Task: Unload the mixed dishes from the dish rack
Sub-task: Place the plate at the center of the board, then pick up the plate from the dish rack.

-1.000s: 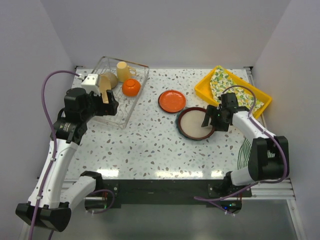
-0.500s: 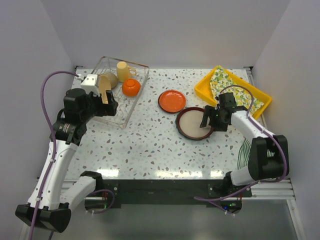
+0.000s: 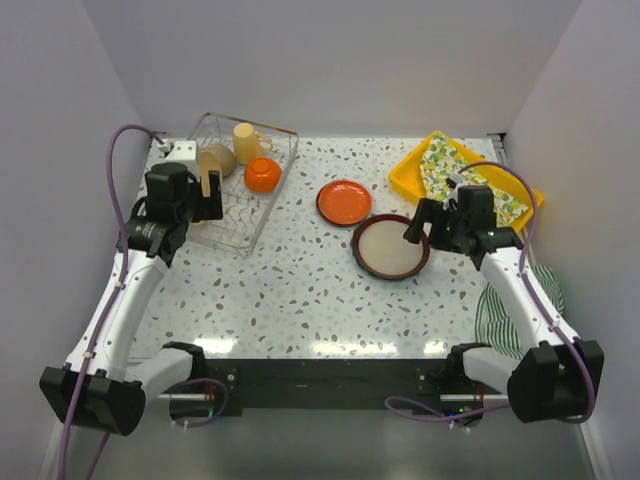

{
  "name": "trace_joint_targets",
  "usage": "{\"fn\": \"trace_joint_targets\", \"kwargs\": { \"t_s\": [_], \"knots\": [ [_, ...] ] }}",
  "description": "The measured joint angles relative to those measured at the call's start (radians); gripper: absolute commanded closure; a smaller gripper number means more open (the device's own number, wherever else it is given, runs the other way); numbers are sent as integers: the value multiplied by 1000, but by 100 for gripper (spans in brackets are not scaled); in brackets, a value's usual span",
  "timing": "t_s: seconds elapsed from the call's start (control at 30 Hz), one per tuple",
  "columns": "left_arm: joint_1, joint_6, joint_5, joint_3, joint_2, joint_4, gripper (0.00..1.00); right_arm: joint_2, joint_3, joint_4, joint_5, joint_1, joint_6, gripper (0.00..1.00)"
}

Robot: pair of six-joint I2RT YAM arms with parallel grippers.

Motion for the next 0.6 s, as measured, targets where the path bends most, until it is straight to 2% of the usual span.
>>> {"fn": "trace_joint_targets", "kwargs": {
  "t_s": [0.13,0.2,0.27,0.43,0.6],
  "knots": [
    [0,26,-116,4,69,40,10,-44,-32,25,-43,0,10,9],
    [0,43,-172,8,111,75,20,-53,-50,34,-64,0,17,8],
    [0,60,-220,11,151,111,21,-55,-66,40,-76,1,22,6],
    [0,111,-328,14,251,190,34,-66,-92,54,-107,1,31,6],
    [0,150,-398,17,320,254,51,-68,-103,70,-124,1,34,5]
  ]
}}
